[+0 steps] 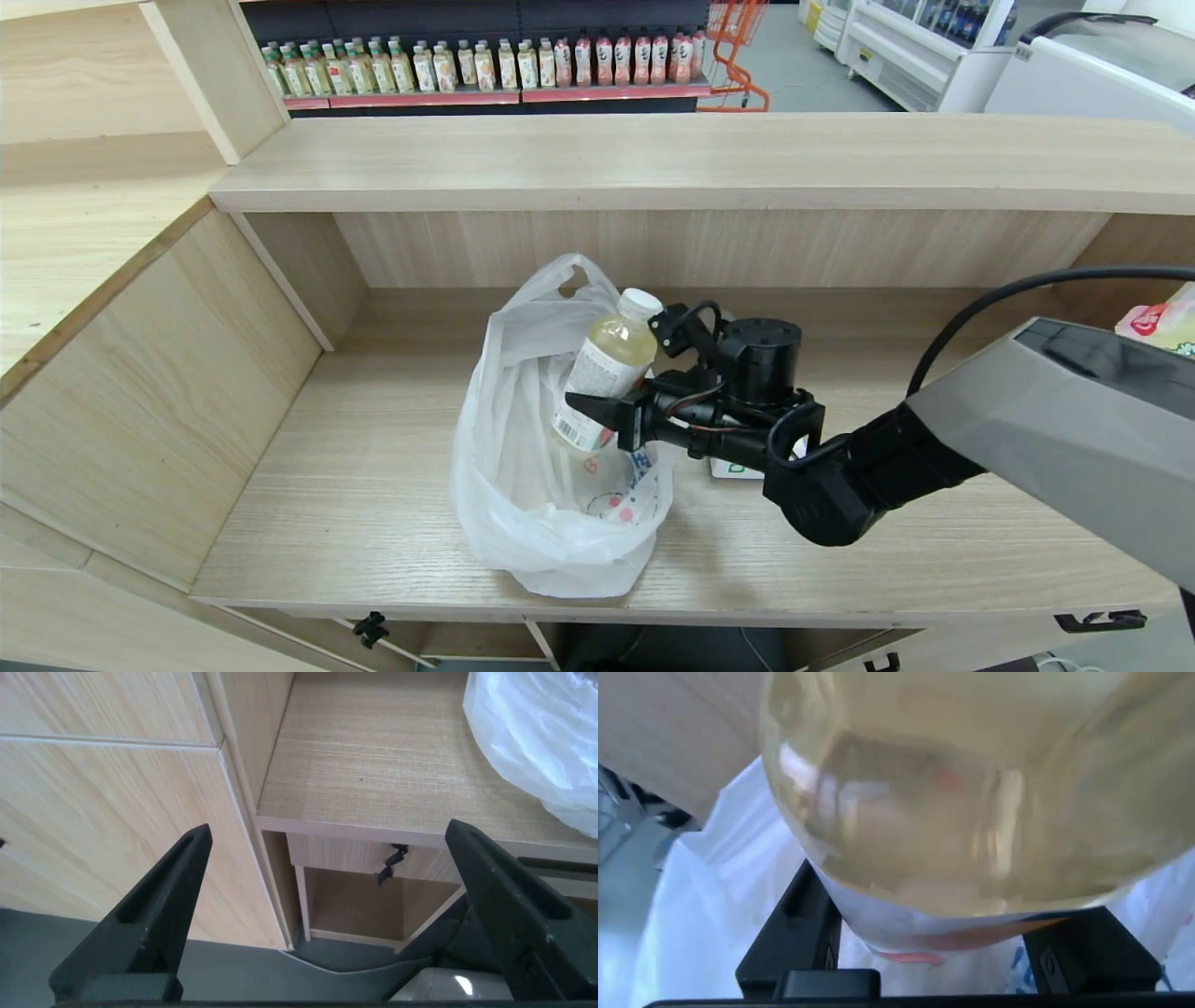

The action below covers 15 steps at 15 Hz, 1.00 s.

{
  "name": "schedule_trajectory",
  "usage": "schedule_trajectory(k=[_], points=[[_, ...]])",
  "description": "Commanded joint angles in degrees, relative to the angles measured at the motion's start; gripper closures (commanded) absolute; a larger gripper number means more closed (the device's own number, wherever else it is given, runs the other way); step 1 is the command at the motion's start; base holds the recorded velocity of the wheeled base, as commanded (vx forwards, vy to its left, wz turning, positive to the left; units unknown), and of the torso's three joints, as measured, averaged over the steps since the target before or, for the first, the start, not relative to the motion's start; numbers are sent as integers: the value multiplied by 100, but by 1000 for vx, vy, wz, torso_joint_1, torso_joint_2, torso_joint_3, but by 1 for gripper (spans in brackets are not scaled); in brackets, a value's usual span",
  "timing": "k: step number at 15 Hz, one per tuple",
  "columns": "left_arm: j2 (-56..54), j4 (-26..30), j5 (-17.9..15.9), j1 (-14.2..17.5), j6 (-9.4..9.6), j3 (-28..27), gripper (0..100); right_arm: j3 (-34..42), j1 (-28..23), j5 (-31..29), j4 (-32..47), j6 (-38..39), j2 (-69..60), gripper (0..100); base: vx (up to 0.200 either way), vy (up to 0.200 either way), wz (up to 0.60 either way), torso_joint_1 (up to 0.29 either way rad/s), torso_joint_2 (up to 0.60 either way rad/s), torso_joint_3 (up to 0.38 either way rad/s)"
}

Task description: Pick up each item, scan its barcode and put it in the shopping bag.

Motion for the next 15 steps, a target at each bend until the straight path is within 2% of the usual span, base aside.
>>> schedule_trajectory(k=[1,4,6,7,9,13,15], points=[[9,0,3,1,-1,0,0,-177,12,1,-22,-348,349,100,0,0,0,0,0,0],[9,0,3,1,-1,0,0,-423,-76,1,-31,-1455,630,100,0,0,0,0,0,0],[0,0,3,1,-1,0,0,-432,-103,-17,-57,-1719,701,100,0,0,0,0,0,0],[9,0,3,1,-1,0,0,-414,-103,-17,-136,-1710,692,0,0,0,0,0,0,0],[9,0,3,1,-1,0,0,-379,-103,-26,-145,-1464,560,0,0,0,0,0,0,0],[0,0,3,1,-1,0,0,-107,-226,-17,215,724,-495,0,0,0,0,0,0,0],[9,0,3,1,-1,0,0,210,-322,10,637,1340,-1242,0,0,0,0,0,0,0]])
